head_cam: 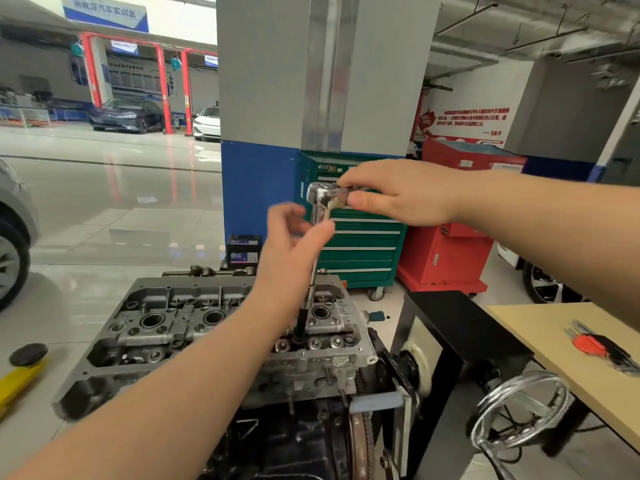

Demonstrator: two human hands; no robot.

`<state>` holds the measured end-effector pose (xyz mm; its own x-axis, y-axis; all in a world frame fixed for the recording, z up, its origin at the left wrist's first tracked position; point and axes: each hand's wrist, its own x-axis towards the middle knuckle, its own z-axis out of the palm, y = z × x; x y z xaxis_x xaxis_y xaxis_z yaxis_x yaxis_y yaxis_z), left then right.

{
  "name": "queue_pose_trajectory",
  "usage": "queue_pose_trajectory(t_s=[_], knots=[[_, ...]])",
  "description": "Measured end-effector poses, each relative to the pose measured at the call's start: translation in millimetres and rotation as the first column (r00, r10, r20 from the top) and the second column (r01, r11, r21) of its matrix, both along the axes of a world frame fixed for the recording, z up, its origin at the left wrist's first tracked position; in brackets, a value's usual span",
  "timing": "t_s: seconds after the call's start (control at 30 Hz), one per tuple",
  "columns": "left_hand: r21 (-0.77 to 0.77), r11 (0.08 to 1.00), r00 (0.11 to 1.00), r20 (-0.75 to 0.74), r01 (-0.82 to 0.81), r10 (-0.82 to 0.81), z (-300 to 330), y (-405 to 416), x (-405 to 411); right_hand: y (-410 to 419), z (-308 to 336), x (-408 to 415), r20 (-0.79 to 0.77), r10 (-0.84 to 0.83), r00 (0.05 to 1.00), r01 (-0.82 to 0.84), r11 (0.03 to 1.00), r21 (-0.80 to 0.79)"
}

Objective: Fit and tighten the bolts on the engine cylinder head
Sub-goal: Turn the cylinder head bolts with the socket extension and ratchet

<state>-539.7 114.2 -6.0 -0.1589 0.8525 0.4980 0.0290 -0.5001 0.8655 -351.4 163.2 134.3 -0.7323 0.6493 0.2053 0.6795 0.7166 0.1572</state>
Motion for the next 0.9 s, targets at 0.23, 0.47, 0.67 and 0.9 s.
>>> queue_pose_trajectory(t_s=[0.23, 0.47, 0.67, 0.9], knots=[[0.396, 0.846, 0.690, -0.498, -0.358, 0.525, 113.2, 11.8, 31.9, -47.5, -11.1, -11.2, -0.211, -0.140, 0.967, 0.182, 0.964, 0.193], [0.293, 0.927, 0.518, -0.769, -0.234, 0.374, 136.0, 49.1, 0.7, -147.2, -51.1, -8.5, -0.145, -0.308, 0.940, 0.330, 0.718, 0.613], [0.244, 0.968, 0.785, -0.586, -0.066, 0.201, 152.3, 22.7, -2.7, -117.0, -37.8, 26.6, -0.198, -0.426, 0.883, 0.469, 0.772, 0.430], [0.455, 0.884, 0.070, -0.884, -0.109, 0.463, 132.9, 9.1, 57.3, -27.7, -37.6, 66.5, -0.547, -0.484, 0.683, 0.576, 0.817, -0.002]])
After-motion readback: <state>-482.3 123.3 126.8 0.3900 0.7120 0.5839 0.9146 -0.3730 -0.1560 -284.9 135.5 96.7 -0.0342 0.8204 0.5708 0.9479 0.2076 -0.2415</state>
